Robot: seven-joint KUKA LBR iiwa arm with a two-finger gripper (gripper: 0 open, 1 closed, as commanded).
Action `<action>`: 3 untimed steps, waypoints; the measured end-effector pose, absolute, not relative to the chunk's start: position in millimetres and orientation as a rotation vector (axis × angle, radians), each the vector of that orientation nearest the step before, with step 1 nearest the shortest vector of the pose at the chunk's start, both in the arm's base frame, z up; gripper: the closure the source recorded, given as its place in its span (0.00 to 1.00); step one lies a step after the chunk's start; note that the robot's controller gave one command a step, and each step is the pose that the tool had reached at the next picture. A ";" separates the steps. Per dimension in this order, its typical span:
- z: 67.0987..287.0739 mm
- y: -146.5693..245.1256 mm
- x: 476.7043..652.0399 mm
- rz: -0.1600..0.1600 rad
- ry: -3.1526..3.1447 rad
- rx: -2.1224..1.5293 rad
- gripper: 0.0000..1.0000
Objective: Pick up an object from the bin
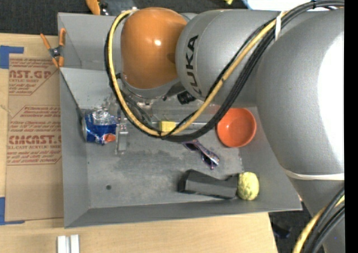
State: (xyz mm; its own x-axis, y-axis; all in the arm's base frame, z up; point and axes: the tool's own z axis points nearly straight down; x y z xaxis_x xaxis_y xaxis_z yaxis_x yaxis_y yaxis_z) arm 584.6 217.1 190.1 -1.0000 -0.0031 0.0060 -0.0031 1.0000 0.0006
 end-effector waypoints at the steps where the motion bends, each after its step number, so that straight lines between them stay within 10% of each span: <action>1: 194.9 215.9 586.8 -0.003 -3.143 0.001 0.00; 2: 89.5 241.1 587.2 -0.007 -3.140 -0.191 0.00; 3: 138.2 244.6 581.4 -0.006 -3.151 -0.099 0.00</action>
Offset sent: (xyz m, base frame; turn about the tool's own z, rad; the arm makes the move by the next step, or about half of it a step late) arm 0.0013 0.0272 -0.1201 0.1448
